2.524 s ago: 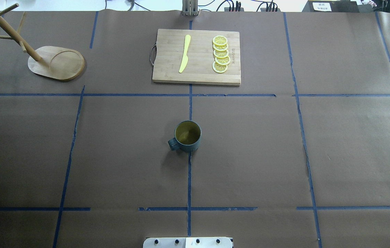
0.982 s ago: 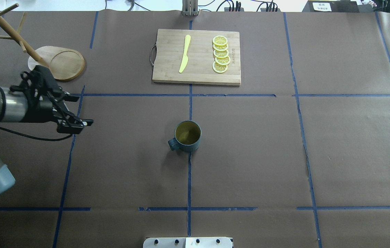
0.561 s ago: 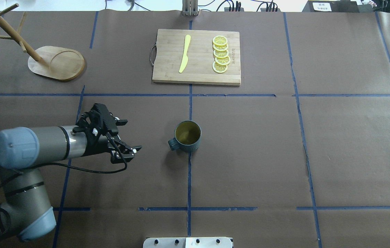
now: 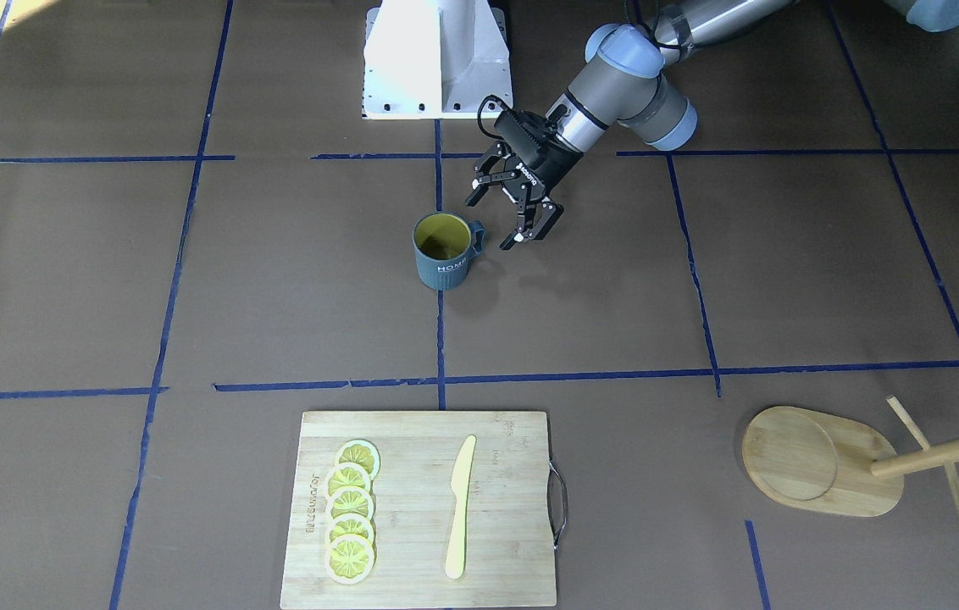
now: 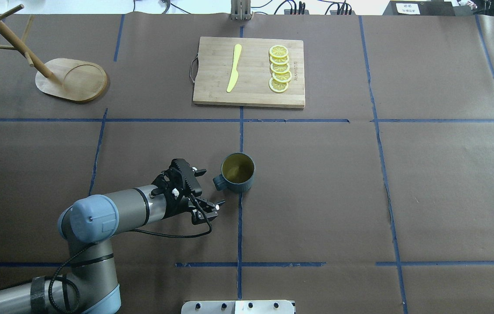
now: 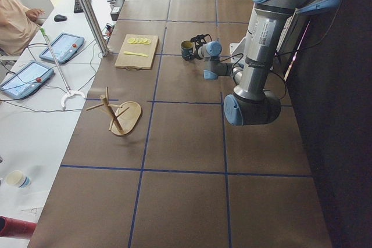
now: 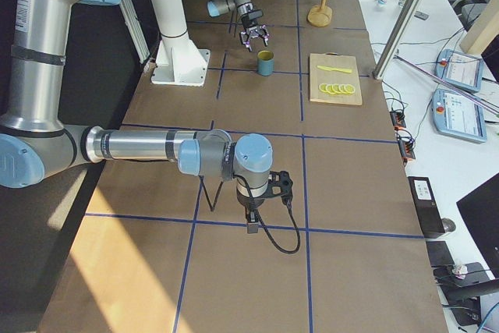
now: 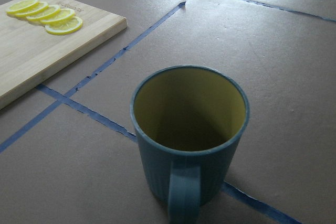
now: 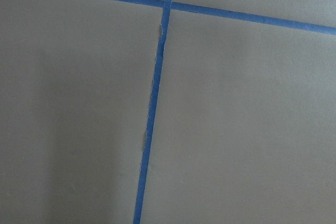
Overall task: Hang cup on storage rack
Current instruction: 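Reach the left gripper to the teal mug and grasp its handle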
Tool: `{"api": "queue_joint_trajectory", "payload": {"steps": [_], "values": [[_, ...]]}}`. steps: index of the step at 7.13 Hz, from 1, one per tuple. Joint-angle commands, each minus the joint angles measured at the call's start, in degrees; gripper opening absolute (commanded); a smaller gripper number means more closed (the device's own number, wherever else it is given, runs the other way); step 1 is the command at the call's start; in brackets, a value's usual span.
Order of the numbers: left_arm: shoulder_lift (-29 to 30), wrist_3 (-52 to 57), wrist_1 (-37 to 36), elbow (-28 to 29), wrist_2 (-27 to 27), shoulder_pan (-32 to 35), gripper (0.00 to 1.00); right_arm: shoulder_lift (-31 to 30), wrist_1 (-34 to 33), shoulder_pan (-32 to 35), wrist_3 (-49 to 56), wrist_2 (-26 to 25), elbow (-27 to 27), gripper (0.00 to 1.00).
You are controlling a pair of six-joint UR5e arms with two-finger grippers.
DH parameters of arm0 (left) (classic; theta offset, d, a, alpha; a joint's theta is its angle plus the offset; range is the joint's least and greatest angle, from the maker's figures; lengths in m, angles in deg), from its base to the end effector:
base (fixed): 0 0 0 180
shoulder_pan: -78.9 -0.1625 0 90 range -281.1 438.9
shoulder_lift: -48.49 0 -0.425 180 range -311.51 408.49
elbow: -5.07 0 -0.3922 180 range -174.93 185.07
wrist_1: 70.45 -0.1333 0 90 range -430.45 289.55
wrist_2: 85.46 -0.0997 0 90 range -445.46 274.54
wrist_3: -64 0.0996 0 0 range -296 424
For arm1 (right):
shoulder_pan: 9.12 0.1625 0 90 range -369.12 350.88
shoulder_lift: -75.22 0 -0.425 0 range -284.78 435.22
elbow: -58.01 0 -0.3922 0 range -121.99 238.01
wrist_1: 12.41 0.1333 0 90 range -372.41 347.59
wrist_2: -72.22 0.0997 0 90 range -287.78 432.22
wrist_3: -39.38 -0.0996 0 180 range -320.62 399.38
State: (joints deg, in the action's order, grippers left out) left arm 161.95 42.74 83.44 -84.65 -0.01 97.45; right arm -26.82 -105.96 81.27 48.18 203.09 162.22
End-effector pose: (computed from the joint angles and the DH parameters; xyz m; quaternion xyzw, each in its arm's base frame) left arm 0.5561 -0.3356 0.3035 0.4958 0.4782 0.2825 0.6676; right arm 0.0709 -0.4007 0.6410 0.0167 -0.3489 -0.0645 0.9348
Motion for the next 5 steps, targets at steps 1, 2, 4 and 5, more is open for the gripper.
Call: {"api": "queue_joint_trajectory", "payload": {"steps": [1, 2, 4, 5], "values": [[2.8, -0.1, 0.5, 3.0, -0.6, -1.2, 1.00, 0.2, 0.0, 0.0, 0.1, 0.0, 0.0, 1.00], [3.3, -0.1, 0.4, 3.6, -2.8, -1.8, 1.00, 0.2, -0.1, 0.0, 0.0, 0.0, 0.0, 1.00], [3.5, -0.3, 0.3, 3.9, -5.6, -2.8, 0.39, 0.2, -0.1, 0.1, 0.1, 0.0, 0.0, 1.00], [3.8, -0.5, 0.4, 3.8, -5.6, -2.9, 0.10, 0.2, 0.0, 0.1, 0.2, 0.0, 0.0, 1.00]]}}
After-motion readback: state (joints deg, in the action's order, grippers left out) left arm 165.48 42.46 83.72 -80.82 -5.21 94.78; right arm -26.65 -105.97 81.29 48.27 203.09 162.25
